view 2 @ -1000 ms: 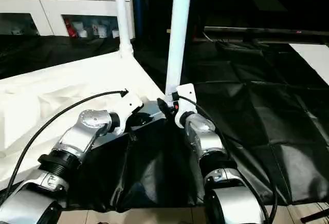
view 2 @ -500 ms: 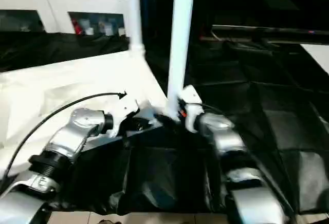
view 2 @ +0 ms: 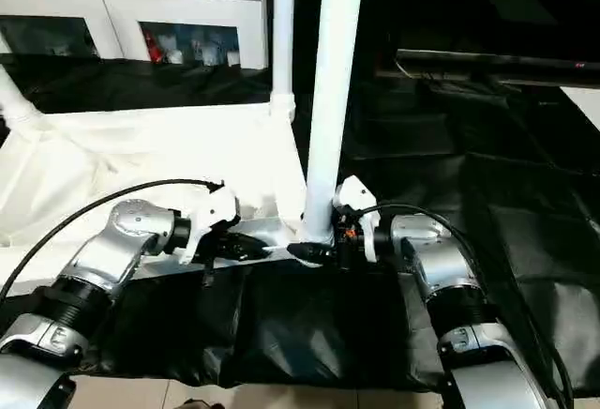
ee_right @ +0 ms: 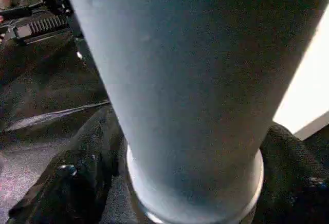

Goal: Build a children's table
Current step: Rotate leg to tighten

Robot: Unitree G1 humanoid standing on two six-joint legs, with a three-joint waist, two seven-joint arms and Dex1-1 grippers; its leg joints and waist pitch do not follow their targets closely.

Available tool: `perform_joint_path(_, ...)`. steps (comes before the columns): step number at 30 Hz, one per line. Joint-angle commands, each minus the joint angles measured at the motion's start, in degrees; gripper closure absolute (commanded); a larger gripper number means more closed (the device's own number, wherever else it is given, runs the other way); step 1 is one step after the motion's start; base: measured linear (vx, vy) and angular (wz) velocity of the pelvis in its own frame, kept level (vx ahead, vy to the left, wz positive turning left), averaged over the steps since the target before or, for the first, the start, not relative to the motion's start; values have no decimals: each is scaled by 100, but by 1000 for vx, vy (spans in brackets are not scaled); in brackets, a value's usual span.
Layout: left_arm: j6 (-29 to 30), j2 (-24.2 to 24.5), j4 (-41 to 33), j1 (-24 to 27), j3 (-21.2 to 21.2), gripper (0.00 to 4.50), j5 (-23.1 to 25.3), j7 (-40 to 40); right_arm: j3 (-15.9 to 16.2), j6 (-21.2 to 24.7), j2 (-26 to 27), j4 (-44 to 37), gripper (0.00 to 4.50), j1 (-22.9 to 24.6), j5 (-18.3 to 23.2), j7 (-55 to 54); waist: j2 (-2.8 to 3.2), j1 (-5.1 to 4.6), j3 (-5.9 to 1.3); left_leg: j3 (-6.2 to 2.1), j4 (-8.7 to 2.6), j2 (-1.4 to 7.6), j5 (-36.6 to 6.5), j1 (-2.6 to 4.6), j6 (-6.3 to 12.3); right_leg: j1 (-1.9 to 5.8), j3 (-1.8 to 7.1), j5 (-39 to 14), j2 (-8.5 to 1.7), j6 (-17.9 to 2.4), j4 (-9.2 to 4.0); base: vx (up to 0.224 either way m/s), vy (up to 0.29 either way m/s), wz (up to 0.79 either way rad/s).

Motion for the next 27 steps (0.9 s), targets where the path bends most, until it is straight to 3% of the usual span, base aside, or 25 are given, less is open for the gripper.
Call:
perform_joint_path(1, -160, -165, -42, -93, 4, 450, -245, 87, 445, 64, 177, -215, 119, 74, -8, 443, -14, -13, -387, -127, -436, 325, -1543, 211, 199, 178, 105, -1071, -241, -1400, -364, 0, 0, 0)
perform_joint_path(5, -139, -170, -86, -76, 20, 450, -232, 73, 421, 41, 234, -162, 147, 50, -12, 339, -23, 6, -393, -122, -417, 323, -1394, 203, 279, 188, 103, -922, -249, -1457, -345, 0, 0, 0)
perform_joint_path(11, 72, -285, -165, -48, 137, 450, -178, 578, 232, 101, 544, -171, 171, 159, 51, -286, -49, -6, -371, -133, -438, 324, -1537, 202, 212, 168, 111, -1274, -263, -1371, -368, 0, 0, 0)
perform_joint_path(14, 185, -422, -96, -119, 237, 450, -79, 1067, 72, -77, 795, 55, 174, 112, -81, -1094, -52, -75, -360, -160, -461, 314, -1791, 218, 37, 135, 121, -1713, -275, -1234, -414, 0, 0, 0)
perform_joint_path(15, 272, -503, -98, -157, 270, 450, -56, 1243, -57, -154, 971, 271, 174, 31, -167, -1736, -54, -89, -354, -167, -467, 307, -1859, 218, 16, 135, 116, -1814, -272, -1202, -431, 0, 0, 0)
perform_joint_path(16, 434, -707, -68, -252, 311, 450, 31, 1673, -295, -120, 1307, 689, 175, -148, -268, -2915, -10, -155, -345, -179, -481, 304, -2036, 229, -126, 89, 125, -2022, -269, -1142, -453, 0, 0, 0)
perform_joint_path(17, 450, -724, -67, -259, 314, 450, 37, 1705, -313, -115, 1333, 721, 175, -162, -274, -3006, -9, -185, -348, -195, -494, 299, -2050, 216, -187, 102, 120, -2056, -271, -1123, -443, 0, 0, 0)
perform_joint_path(18, 539, -895, 9, -351, 343, 450, 121, 2098, -488, -52, 1568, 979, 175, -295, -294, -3781, -14, -247, -354, -226, -518, 287, -2113, 181, -263, 132, 95, -2126, -258, -1059, -430, 0, 0, 0)
perform_joint_path(19, 541, -915, 24, -364, 347, 450, 133, 2152, -508, -46, 1594, 1001, 175, -310, -291, -3861, -1, -256, -364, -230, -519, 287, -2136, 198, -283, 122, 89, -2090, -251, -1046, -436, 0, 0, 0)
perform_joint_path(20, 554, -1023, 106, -435, 364, 450, 175, 2407, -615, -10, 1740, 1126, 175, -398, -302, -4338, -40, -289, -362, -208, -502, 288, -2216, 223, -261, 85, 108, -2000, -245, -1061, -464, 0, 0, 0)
perform_joint_path(21, 548, -1066, 141, -464, 368, 450, 187, 2499, -644, -2, 1800, 1183, 175, -442, -328, -4554, -32, -286, -361, -203, -492, 278, -2249, 238, -245, 76, 114, -2003, -242, -1066, -469, 0, 0, 0)
perform_joint_path(24, 360, -1211, 311, -577, 330, 450, 288, 2825, -619, -239, 2055, 1395, 175, -643, -469, -4998, -53, -255, -379, -178, -461, 261, -2044, 209, -74, 96, 126, -1817, -261, -1052, -481, 0, 0, 0)
perform_joint_path(26, 285, -1229, 331, -579, 301, 450, 323, 2839, -641, -361, 2128, 1422, 175, -698, -426, -4871, -35, -250, -382, -172, -460, 265, -1934, 189, -7, 121, 124, -1604, -251, -1067, -466, 0, 0, 0)
perform_joint_path(27, 280, -1233, 328, -577, 298, 450, 329, 2836, -652, -379, 2139, 1429, 119, -709, -410, -4841, -37, -245, -385, -169, -457, 266, -1885, 185, 20, 128, 124, -1523, -253, -1079, -458, 0, 0, 0)
